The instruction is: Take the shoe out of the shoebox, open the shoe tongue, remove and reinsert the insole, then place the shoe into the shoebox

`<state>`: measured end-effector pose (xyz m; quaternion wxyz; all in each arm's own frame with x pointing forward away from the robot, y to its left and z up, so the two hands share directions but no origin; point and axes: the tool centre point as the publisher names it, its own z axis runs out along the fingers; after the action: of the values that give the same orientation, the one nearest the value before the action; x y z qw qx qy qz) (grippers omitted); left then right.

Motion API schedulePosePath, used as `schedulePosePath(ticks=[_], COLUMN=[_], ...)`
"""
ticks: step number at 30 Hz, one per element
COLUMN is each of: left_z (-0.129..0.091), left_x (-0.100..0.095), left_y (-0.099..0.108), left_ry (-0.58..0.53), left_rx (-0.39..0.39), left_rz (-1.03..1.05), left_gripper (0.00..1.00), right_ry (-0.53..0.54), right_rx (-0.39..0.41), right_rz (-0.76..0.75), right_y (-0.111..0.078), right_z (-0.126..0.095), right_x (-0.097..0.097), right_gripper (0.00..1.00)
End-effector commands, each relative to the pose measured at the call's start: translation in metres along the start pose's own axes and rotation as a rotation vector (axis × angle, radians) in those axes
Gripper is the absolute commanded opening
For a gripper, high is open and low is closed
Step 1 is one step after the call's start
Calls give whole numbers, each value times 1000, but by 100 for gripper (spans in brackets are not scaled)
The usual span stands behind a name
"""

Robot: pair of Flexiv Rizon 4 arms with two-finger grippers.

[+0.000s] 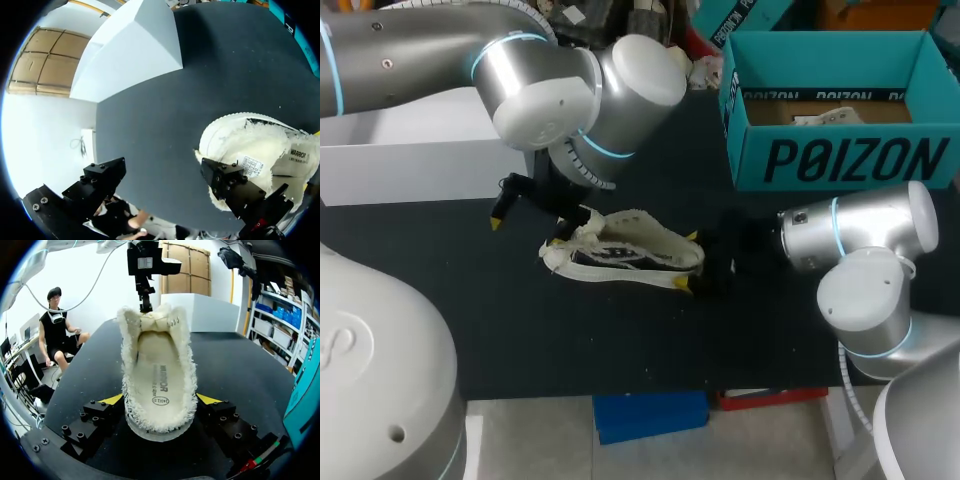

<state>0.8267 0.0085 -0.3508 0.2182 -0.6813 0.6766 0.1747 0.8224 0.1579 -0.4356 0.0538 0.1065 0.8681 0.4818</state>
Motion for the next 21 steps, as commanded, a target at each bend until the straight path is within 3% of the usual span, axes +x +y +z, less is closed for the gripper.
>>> schedulePosePath(ticks=[1, 5, 6, 7, 8, 9, 10, 11, 16, 21], left_z=[-6, -23, -29, -36, -43, -51, -60, -65, -97, -123], left_x=[1, -2, -4, -5, -7, -9, -8, -7, 22, 58], left_y=[-1, -3, -3, -4, -4, -4, -3, -3, 3, 14], left_ry=[11, 101, 157, 239, 336, 422, 564, 625, 808, 968], left_rx=[34, 128, 155, 182, 198, 233, 252, 269, 392, 457], left_rz=[11, 76, 112, 168, 248, 341, 479, 550, 987, 1211], left_gripper=[100, 100, 95, 48, 16, 0, 0, 0, 0, 0], right_ry=[-2, -2, -2, -2, -2, -2, -2, -2, -2, -2], right_rx=[3, 3, 3, 3, 3, 3, 3, 3, 3, 3], right_rz=[2, 2, 2, 2, 2, 2, 2, 2, 2, 2], right_y=[-1, -1, -1, -1, -1, -1, -1, -1, -1, -1], right_z=[1, 1, 1, 1, 1, 1, 1, 1, 1, 1], right_x=[0, 0, 0, 0, 0, 0, 0, 0, 0, 0], right_gripper=[0, 0, 0, 0, 0, 0, 0, 0, 0, 0])
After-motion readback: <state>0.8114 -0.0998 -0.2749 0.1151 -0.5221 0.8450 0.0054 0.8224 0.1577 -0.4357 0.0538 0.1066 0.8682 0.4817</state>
